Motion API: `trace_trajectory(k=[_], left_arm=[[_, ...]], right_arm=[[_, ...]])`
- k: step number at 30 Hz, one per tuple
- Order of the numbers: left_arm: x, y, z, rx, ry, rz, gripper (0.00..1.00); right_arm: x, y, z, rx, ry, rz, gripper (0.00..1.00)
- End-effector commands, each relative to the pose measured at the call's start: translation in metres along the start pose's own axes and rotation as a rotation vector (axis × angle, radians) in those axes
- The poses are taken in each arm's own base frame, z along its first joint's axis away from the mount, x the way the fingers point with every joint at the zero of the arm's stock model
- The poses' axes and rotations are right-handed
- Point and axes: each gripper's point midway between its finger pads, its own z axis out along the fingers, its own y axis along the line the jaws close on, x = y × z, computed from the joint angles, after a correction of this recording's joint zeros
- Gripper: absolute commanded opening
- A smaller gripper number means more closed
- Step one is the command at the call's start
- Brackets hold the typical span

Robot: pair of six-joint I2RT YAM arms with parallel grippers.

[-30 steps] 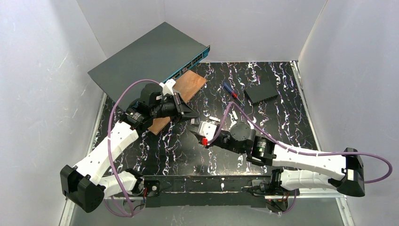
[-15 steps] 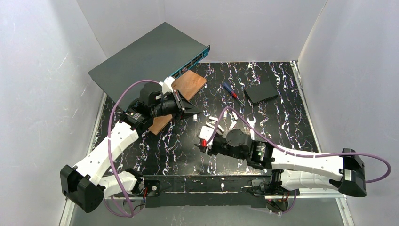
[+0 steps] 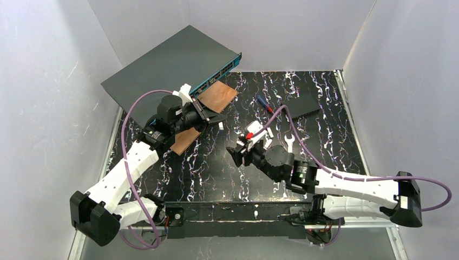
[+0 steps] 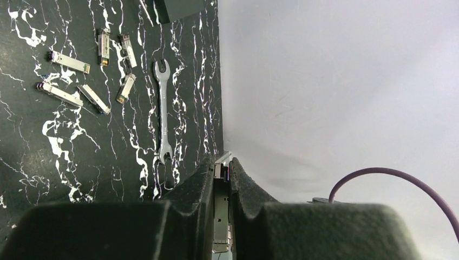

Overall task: Insert the plug into the switch port
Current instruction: Pick up the connector from the center of the board.

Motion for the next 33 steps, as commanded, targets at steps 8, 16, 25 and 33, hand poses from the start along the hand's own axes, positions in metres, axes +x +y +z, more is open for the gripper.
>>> trace_trajectory(k=[8, 16, 25, 33], left_arm=[[-0.004, -0.005, -0.006, 0.026, -0.043, -0.010, 0.00], [-0.004, -0.008, -0.008, 0.034, -0.041, -0.013, 0.00], [-0.002, -0.012, -0.009, 0.042, -0.031, -0.011, 0.00], [0.000, -0.016, -0.010, 0.050, -0.026, -0.005, 0.00]], right_arm=[[-0.065, -0.007, 0.018, 0.122, -0.215, 0.226, 0.66], [-0.078, -0.006, 0.028, 0.143, -0.277, 0.222, 0.64], [-0.087, -0.004, 0.035, 0.149, -0.303, 0.206, 0.52], [-0.087, -0.002, 0.041, 0.155, -0.308, 0.210, 0.47]])
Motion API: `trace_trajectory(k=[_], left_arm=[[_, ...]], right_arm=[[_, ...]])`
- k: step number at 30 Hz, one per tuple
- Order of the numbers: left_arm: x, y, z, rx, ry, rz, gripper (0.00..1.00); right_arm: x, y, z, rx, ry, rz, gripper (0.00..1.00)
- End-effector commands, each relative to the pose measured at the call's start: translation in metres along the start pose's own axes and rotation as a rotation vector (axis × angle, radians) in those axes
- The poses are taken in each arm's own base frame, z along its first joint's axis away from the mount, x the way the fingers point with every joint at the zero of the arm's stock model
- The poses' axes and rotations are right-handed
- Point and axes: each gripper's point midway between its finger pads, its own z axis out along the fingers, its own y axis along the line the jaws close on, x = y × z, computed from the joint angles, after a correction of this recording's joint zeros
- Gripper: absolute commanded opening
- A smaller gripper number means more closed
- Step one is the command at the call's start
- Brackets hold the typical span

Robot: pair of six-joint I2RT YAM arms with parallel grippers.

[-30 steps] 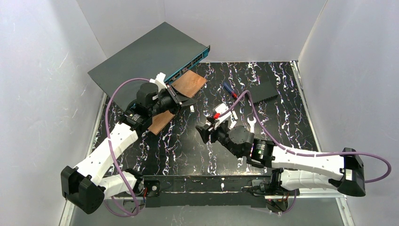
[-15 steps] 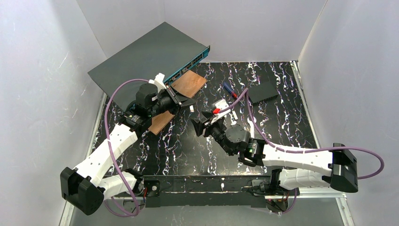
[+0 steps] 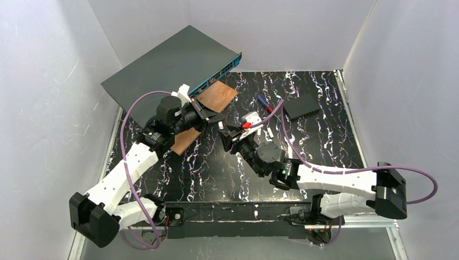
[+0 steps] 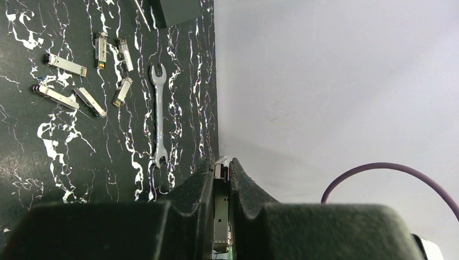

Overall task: Insert the plug into the switch port
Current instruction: Pick up the connector from the center of the board.

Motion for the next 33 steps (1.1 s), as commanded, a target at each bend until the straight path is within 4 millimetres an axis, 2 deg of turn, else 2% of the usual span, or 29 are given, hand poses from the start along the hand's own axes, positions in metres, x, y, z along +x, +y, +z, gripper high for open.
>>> trace_trajectory(k=[1, 4, 8, 11, 14, 16, 20, 21, 25, 28, 33], left_arm=[[0.002, -0.015, -0.010, 0.041, -0.003, 0.013, 0.00], [0.004, -0.017, -0.010, 0.046, 0.001, 0.015, 0.00], [0.007, -0.022, -0.012, 0.059, 0.010, 0.025, 0.00], [0.009, -0.025, -0.014, 0.066, 0.014, 0.032, 0.00], [0.010, -0.028, -0.017, 0.070, 0.016, 0.042, 0.00], [0.011, -0.028, -0.019, 0.069, 0.017, 0.054, 0.00], [0.011, -0.030, -0.026, 0.054, 0.019, 0.104, 0.20], [0.010, -0.031, -0.028, 0.048, 0.015, 0.123, 0.30], [0.006, -0.039, -0.040, 0.036, 0.007, 0.233, 0.48], [-0.002, -0.045, -0.051, -0.001, -0.014, 0.358, 0.61], [-0.028, -0.065, -0.076, -0.076, -0.077, 0.617, 0.82]], right_arm=[[-0.035, 0.005, 0.007, 0.020, -0.095, 0.056, 0.47], [-0.035, 0.004, 0.008, 0.024, -0.101, 0.060, 0.45], [-0.034, 0.004, 0.010, 0.034, -0.103, 0.058, 0.35], [-0.034, 0.002, 0.011, 0.043, -0.105, 0.056, 0.23], [-0.035, 0.001, 0.009, 0.046, -0.108, 0.055, 0.02], [-0.036, 0.000, 0.008, 0.047, -0.109, 0.053, 0.01], [-0.040, -0.003, 0.002, 0.038, -0.106, 0.045, 0.01], [-0.041, -0.003, 0.001, 0.033, -0.103, 0.039, 0.01], [-0.044, -0.003, -0.005, 0.013, -0.082, 0.006, 0.01], [-0.048, -0.004, -0.010, -0.003, -0.067, -0.018, 0.01], [-0.051, -0.003, -0.013, -0.021, -0.022, -0.080, 0.01]])
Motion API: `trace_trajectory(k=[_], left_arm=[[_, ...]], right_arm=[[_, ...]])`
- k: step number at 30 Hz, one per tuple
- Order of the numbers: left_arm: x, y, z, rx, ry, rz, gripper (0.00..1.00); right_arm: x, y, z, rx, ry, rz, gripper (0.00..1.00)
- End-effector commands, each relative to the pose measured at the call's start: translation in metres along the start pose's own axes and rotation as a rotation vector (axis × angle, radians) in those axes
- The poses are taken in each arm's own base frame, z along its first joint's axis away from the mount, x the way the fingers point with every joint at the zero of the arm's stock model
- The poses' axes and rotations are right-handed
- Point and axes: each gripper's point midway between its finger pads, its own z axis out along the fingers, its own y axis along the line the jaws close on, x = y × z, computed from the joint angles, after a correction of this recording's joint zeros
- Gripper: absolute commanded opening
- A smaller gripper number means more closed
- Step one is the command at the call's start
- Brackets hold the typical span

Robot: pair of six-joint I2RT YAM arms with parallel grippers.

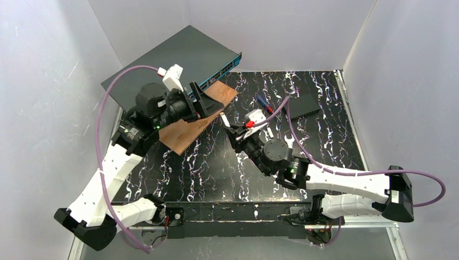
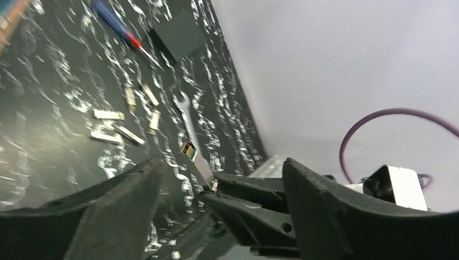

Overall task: Insert the plug into the switch port
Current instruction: Pick up the connector from the center of the board.

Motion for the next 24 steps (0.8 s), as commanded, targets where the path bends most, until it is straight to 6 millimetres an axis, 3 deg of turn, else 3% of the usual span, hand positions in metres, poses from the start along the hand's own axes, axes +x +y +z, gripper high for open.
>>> trace_trajectory(k=[1, 5, 10, 14, 24], left_arm=[[-0.021, 0.004, -0.027, -0.100, -0.023, 0.301, 0.85], [-0.047, 0.006, -0.041, -0.190, -0.065, 0.470, 0.98], [-0.068, 0.010, -0.048, -0.261, -0.096, 0.601, 0.98], [-0.086, 0.023, -0.053, -0.352, -0.135, 0.666, 0.98], [-0.130, 0.097, -0.074, -0.552, -0.213, 0.538, 0.98]], right_arm=[[-0.031, 0.001, -0.003, -0.020, -0.020, -0.023, 0.01], [-0.032, 0.004, 0.002, -0.036, 0.016, -0.097, 0.01], [-0.035, 0.015, 0.016, -0.114, 0.065, -0.139, 0.01], [-0.031, 0.018, 0.034, -0.208, 0.113, -0.123, 0.01], [-0.016, 0.013, 0.079, -0.266, 0.196, -0.170, 0.01]])
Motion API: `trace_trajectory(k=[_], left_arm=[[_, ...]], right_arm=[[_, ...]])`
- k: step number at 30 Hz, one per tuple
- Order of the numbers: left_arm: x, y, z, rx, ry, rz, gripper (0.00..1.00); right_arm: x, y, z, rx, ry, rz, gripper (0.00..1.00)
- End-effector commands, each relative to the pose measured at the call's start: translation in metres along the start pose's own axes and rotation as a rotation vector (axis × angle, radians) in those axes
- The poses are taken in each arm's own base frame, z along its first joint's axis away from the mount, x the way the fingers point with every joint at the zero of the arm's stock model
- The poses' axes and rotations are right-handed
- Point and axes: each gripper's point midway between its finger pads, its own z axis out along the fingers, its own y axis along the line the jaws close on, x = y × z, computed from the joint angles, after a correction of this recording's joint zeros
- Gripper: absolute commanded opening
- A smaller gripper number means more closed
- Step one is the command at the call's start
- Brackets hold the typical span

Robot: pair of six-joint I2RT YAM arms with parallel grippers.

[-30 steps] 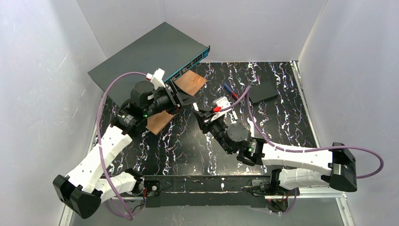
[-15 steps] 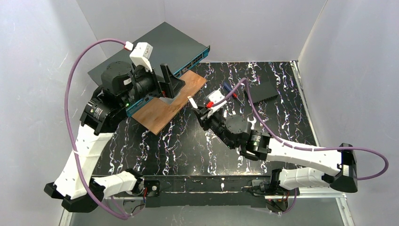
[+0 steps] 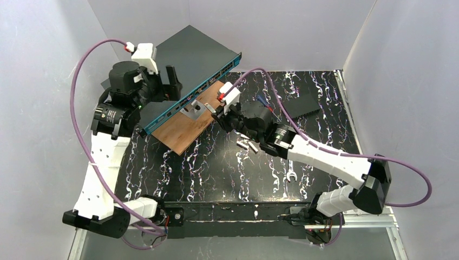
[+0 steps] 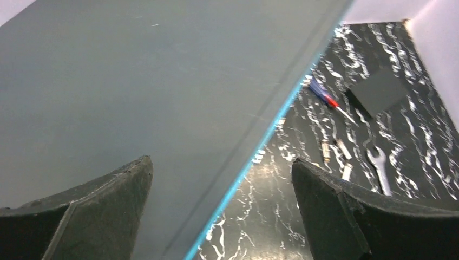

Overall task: Insert the plug into the switch port
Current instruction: Pick up the connector from the center of the board.

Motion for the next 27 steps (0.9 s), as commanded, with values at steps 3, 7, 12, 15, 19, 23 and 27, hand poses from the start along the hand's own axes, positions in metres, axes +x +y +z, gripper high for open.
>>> trace_trajectory(k=[3, 7, 12, 15, 19, 23, 27], left_arm=[[0.007, 0.046, 0.001, -0.123, -0.002, -0.075, 0.98], [0.012, 0.084, -0.007, -0.299, -0.015, -0.161, 0.98], [0.016, 0.111, -0.042, -0.505, -0.072, -0.264, 0.98], [0.023, 0.121, -0.074, -0.605, -0.119, -0.327, 0.98], [0.041, 0.121, -0.108, -0.644, -0.188, -0.402, 0.98], [0.066, 0.117, -0.123, -0.628, -0.216, -0.470, 0.98], [0.093, 0.109, -0.110, -0.585, -0.164, -0.542, 0.98]], right_arm=[[-0.024, 0.005, 0.019, -0.071, -0.020, -0.047, 0.01], [-0.023, 0.004, 0.032, -0.087, -0.012, -0.073, 0.01], [-0.021, 0.009, 0.039, -0.116, -0.011, -0.099, 0.01], [-0.022, 0.013, 0.040, -0.137, -0.018, -0.100, 0.01], [-0.021, 0.018, 0.039, -0.164, -0.032, -0.100, 0.01], [-0.022, 0.020, 0.034, -0.181, -0.046, -0.099, 0.01], [-0.021, 0.022, 0.030, -0.193, -0.054, -0.102, 0.01]])
